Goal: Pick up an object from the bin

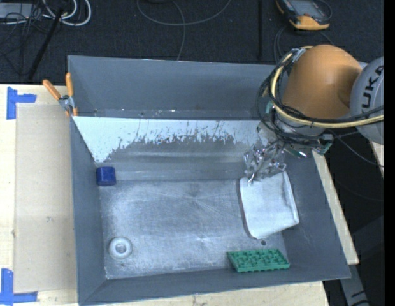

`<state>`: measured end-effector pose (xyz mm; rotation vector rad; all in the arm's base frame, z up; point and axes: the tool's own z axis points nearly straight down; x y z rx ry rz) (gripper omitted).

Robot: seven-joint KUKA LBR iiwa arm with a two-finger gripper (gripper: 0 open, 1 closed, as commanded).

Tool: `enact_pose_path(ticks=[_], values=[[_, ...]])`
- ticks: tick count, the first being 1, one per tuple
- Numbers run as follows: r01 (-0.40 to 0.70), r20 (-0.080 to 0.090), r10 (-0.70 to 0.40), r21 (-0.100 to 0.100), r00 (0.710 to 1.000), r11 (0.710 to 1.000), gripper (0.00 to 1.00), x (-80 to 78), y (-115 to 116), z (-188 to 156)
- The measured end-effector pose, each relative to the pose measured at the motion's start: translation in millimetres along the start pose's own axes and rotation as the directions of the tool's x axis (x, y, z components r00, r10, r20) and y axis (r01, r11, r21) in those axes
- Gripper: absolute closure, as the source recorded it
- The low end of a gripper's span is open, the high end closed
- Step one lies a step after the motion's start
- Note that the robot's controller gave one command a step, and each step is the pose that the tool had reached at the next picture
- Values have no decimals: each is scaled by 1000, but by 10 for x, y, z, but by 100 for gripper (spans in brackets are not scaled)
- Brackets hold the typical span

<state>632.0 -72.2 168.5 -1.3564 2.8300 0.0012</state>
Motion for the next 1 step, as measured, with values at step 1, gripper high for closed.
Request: enact_pose_path(ticks=[1], values=[[-6,0,6,-2,1000,1000,100,-2,0,4]])
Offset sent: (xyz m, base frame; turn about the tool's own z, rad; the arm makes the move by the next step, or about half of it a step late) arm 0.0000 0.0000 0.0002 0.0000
